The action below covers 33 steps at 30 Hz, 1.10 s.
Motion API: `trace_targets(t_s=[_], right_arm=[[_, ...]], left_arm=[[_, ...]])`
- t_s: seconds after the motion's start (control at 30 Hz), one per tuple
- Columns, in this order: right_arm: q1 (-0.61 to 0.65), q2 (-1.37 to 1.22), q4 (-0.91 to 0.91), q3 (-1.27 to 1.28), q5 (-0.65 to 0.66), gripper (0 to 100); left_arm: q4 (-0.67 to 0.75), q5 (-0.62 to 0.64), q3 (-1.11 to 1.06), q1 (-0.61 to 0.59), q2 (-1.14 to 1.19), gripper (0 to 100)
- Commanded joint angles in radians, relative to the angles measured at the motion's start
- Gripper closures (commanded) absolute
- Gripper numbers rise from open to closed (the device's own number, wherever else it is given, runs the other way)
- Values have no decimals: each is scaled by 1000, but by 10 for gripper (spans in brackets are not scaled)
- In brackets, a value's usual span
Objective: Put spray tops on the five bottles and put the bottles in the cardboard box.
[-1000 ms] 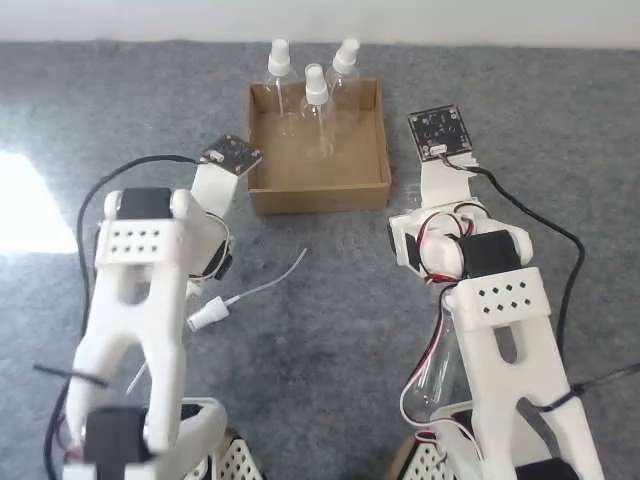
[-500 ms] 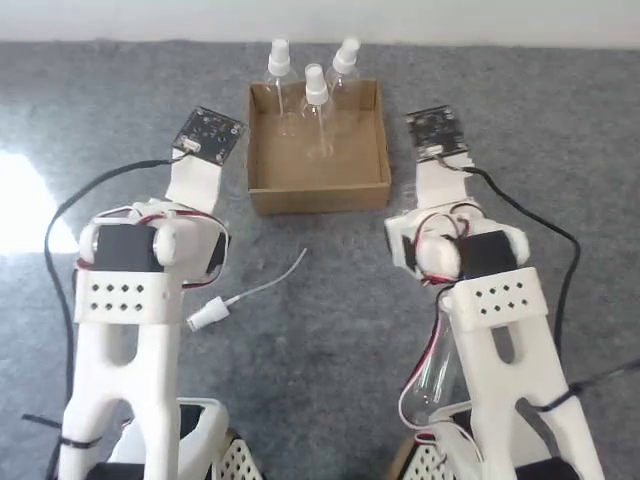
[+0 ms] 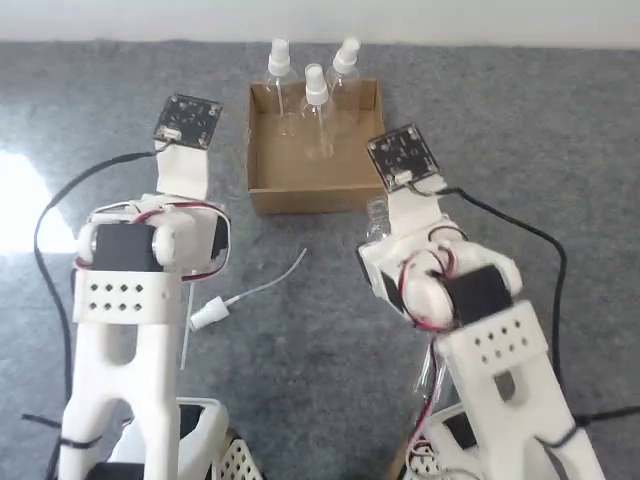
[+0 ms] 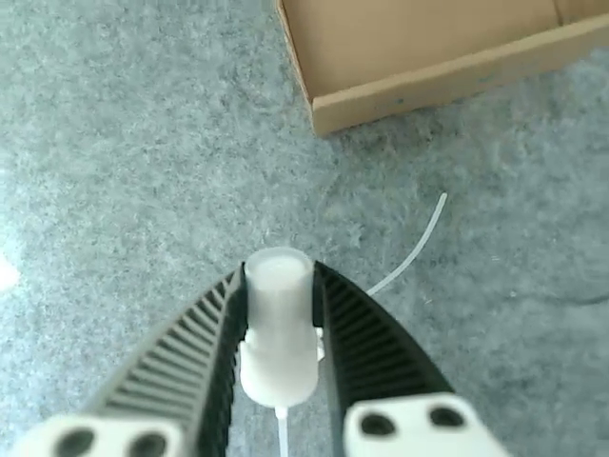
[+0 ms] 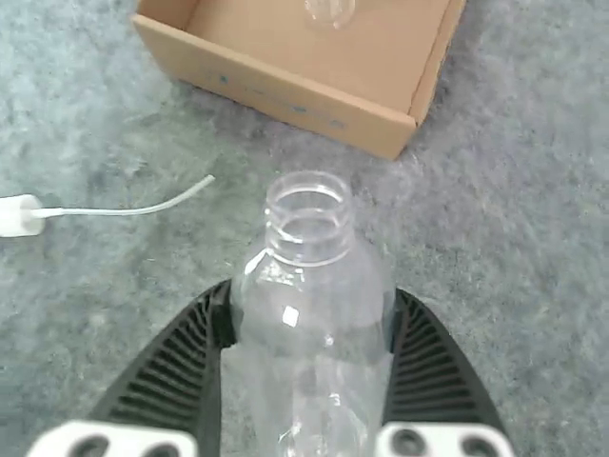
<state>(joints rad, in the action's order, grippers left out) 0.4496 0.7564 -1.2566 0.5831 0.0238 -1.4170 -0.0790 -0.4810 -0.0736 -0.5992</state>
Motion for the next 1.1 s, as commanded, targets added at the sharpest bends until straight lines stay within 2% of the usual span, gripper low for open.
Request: trace_targets(t_s=[0.0, 0.2, 0.37, 0.6, 0.87, 1.07], right_arm=[[7, 153, 81, 101, 3, 919], [16, 335, 200, 264, 3, 915], [96, 415, 260, 361, 5, 915], [165, 429, 364, 453, 5, 918], [205, 432, 450, 514, 3, 918], [213, 432, 490, 540, 3, 918]], left_arm=[[23, 43, 97, 6, -40, 985], [28, 100, 131, 6, -40, 985], [26, 107, 147, 20, -40, 985], [29, 153, 145, 69, -157, 985], [124, 160, 84, 75, -256, 985], [160, 250, 82, 72, -311, 985]])
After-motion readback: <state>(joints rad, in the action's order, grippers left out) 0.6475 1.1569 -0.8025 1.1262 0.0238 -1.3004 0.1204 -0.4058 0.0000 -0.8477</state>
